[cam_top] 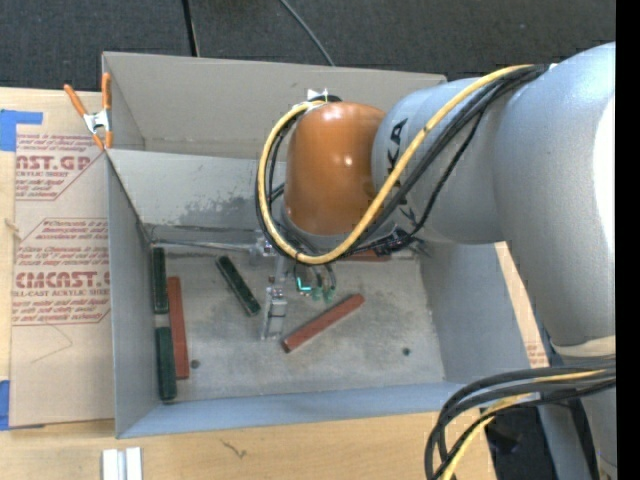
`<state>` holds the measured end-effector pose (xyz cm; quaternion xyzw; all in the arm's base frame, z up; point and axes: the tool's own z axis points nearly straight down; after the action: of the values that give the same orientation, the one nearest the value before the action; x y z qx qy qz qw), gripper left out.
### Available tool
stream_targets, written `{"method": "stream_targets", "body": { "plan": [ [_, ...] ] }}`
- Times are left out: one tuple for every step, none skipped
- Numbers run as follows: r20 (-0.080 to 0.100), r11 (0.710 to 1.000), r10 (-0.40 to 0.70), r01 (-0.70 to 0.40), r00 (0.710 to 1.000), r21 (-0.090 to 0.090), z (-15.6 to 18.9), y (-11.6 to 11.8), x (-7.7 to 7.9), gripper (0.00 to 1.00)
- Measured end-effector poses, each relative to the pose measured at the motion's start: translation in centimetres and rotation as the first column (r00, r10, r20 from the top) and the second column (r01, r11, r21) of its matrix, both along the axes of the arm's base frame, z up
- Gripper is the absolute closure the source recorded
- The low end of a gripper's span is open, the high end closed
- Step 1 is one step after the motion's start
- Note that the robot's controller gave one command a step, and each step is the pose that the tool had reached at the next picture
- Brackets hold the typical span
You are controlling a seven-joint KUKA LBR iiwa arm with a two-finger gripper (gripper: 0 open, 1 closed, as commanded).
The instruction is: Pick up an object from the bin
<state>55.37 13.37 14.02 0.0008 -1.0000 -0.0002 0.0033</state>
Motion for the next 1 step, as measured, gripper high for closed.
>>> {"method": "stream_targets", "body": {
  "plan": [
    [0.007, 1.0, -0.001, 0.001, 1.0, 0.001, 0.46, -0.07, 0.2, 0.0]
  ]
}}
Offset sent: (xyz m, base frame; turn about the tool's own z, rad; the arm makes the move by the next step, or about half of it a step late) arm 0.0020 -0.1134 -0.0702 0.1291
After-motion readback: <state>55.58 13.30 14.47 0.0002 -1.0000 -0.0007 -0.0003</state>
